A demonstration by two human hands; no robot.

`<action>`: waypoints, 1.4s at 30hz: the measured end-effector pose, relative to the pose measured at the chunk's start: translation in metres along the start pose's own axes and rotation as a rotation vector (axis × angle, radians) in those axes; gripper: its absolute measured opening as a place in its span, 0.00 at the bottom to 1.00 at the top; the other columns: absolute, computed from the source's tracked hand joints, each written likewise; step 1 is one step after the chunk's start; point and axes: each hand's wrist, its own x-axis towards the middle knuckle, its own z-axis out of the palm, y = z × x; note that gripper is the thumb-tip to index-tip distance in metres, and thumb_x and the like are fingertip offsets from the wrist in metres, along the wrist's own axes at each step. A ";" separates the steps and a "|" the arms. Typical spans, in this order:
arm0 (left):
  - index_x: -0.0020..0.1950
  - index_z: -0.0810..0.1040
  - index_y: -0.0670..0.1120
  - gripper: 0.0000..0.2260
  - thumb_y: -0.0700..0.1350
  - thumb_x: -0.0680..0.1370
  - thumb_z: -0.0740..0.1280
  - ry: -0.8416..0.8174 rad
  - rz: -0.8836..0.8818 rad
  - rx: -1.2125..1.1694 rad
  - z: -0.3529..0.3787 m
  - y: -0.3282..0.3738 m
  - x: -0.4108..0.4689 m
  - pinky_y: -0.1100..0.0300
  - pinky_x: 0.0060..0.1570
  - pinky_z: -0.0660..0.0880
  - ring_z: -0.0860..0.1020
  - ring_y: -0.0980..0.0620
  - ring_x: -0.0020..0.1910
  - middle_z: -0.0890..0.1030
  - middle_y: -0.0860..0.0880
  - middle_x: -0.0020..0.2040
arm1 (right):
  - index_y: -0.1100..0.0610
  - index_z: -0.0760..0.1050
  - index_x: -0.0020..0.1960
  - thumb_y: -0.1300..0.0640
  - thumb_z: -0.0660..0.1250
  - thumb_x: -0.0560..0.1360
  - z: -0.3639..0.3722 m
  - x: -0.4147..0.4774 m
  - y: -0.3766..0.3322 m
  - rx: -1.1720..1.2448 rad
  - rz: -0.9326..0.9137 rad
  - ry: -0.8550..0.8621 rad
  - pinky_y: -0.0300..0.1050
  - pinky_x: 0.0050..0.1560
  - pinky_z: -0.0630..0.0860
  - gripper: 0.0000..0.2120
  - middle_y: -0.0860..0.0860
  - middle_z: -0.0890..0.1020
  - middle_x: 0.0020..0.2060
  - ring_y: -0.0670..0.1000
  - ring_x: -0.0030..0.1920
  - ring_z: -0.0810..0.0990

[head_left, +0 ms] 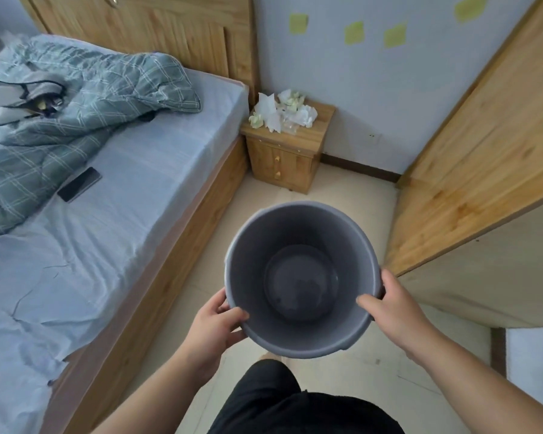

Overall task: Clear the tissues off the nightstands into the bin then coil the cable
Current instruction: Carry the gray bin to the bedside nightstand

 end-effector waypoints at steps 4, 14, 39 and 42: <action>0.67 0.82 0.55 0.23 0.31 0.80 0.68 -0.025 -0.009 0.037 0.003 0.064 0.066 0.51 0.45 0.87 0.89 0.45 0.52 0.89 0.46 0.54 | 0.37 0.75 0.51 0.58 0.70 0.74 -0.013 0.060 -0.045 0.035 0.017 0.035 0.44 0.39 0.75 0.16 0.46 0.82 0.41 0.42 0.37 0.80; 0.68 0.81 0.55 0.23 0.32 0.80 0.71 -0.008 -0.053 0.068 0.034 0.190 0.216 0.47 0.46 0.87 0.89 0.47 0.53 0.89 0.49 0.54 | 0.35 0.75 0.53 0.58 0.71 0.73 -0.049 0.233 -0.115 0.087 0.028 0.017 0.44 0.41 0.77 0.18 0.43 0.84 0.42 0.42 0.40 0.82; 0.68 0.82 0.50 0.22 0.30 0.79 0.67 0.228 -0.226 -0.227 -0.051 0.124 0.649 0.54 0.45 0.86 0.89 0.43 0.53 0.89 0.43 0.58 | 0.38 0.76 0.50 0.61 0.73 0.71 0.142 0.725 -0.063 -0.103 0.033 -0.189 0.39 0.39 0.76 0.19 0.39 0.85 0.45 0.37 0.43 0.82; 0.65 0.82 0.50 0.22 0.27 0.79 0.65 0.247 -0.250 -0.218 -0.059 0.067 0.717 0.55 0.43 0.86 0.89 0.46 0.49 0.89 0.44 0.57 | 0.37 0.74 0.51 0.59 0.74 0.71 0.181 0.782 -0.014 -0.165 0.026 -0.246 0.34 0.36 0.73 0.19 0.37 0.83 0.46 0.37 0.43 0.81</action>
